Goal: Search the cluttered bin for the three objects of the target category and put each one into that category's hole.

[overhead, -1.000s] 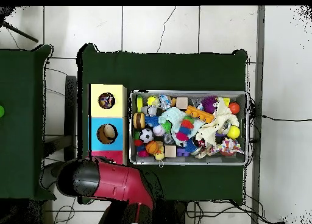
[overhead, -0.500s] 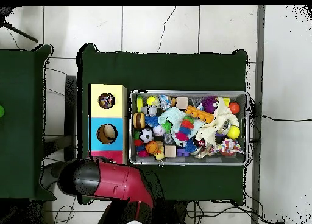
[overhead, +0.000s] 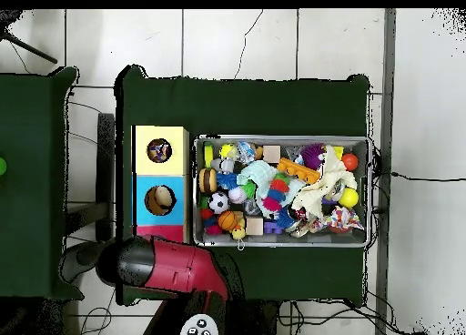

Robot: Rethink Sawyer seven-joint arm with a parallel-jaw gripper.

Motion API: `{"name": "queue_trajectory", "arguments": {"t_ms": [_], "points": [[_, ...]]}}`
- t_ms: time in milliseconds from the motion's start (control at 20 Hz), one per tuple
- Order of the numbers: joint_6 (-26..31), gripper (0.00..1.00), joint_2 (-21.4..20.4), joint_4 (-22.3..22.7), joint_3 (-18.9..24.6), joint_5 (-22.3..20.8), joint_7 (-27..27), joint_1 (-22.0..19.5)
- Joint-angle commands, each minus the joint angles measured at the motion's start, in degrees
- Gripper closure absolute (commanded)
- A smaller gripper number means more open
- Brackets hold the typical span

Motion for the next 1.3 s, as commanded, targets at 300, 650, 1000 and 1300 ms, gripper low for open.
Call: {"name": "queue_trajectory", "arguments": {"t_ms": [300, 650, 1000, 1300], "points": [[-9.67, 0.00, 8.99, -0.33, 1.78, -0.75, 10.76, -1.63], [-10.82, 0.00, 9.59, -0.51, 2.01, 0.40, 12.18, -1.42], [-9.88, 0.00, 8.48, -0.53, 2.48, 2.17, 13.46, -1.53], [-10.21, 1.00, 8.27, -0.15, 2.77, 2.84, 13.68, -1.77]]}}
